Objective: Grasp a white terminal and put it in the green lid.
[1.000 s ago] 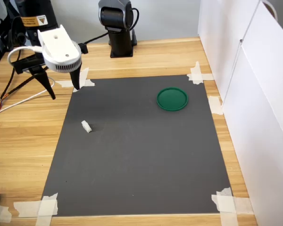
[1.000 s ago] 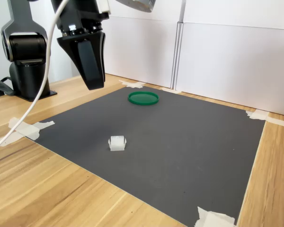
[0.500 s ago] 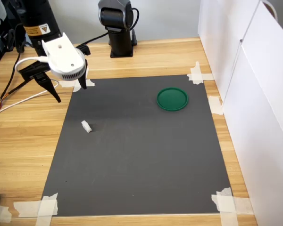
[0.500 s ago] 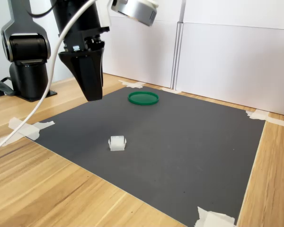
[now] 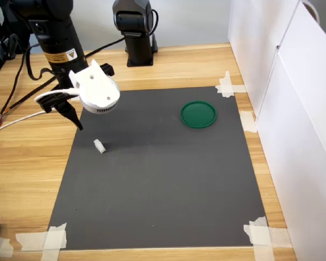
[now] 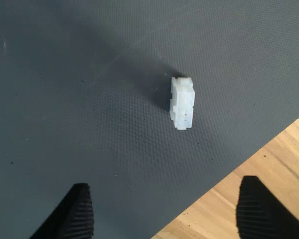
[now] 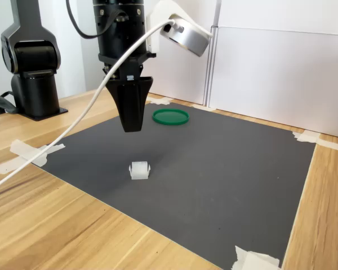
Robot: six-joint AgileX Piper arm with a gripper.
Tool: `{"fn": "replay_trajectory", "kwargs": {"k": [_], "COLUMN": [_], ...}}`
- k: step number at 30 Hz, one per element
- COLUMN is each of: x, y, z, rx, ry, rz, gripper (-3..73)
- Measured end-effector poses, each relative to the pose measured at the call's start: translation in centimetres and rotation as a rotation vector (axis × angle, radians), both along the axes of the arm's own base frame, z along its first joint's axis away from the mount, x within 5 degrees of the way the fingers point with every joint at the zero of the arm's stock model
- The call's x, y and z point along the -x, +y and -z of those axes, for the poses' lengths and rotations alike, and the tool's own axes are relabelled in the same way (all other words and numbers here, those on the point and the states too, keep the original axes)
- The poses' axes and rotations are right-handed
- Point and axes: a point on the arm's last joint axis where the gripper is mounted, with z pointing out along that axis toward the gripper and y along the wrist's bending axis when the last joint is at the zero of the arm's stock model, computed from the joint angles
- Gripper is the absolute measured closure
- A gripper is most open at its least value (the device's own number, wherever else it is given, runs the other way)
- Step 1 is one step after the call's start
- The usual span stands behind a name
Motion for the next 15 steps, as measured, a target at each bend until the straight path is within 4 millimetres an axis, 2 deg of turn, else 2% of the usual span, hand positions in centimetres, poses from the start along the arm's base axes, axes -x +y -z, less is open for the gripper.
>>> {"fn": "replay_trajectory", "kwargs": {"k": [8, 15], "x": [-1.1, -1.5], "y": [-0.6, -0.4], "z": [1.8, 2.5], "rx": [0.045, 0.021], "ry": [0.015, 0.024], "rz": [-0.028, -0.041], "gripper": [1.8, 1.9]}}
